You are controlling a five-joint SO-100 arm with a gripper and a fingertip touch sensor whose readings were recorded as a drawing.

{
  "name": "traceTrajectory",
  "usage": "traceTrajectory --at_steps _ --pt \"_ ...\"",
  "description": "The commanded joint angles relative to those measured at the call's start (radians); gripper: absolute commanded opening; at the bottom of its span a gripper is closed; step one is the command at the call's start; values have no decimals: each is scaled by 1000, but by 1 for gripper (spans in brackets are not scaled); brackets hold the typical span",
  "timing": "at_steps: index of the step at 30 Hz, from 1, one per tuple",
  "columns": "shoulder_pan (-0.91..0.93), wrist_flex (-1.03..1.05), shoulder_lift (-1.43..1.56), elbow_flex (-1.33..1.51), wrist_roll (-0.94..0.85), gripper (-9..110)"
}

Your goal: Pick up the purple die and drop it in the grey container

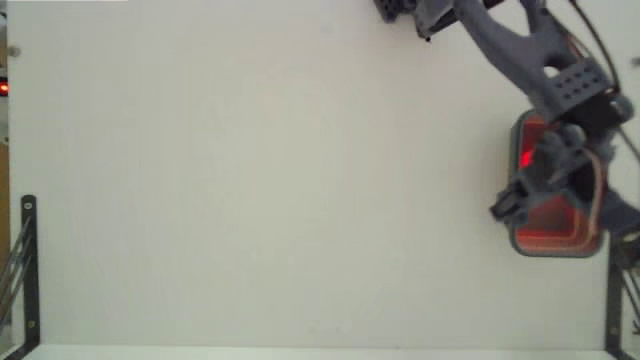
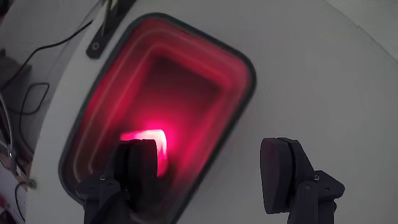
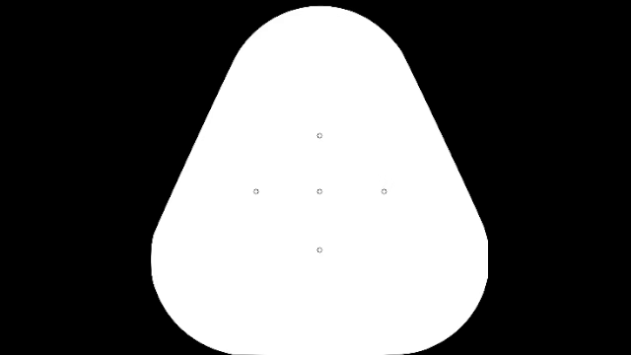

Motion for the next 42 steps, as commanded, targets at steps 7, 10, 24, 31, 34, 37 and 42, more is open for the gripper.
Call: traceTrajectory --at_steps 7,10,24,31,34,37,42 --pt "87 -8 197 112 3 110" --pt "120 -8 239 154 3 110" --pt "271 -7 437 351 3 110" --pt "345 -7 535 448 3 110" --pt "374 -6 572 485 3 110" --pt "401 -6 608 520 3 110" --pt "440 -6 659 572 3 110"
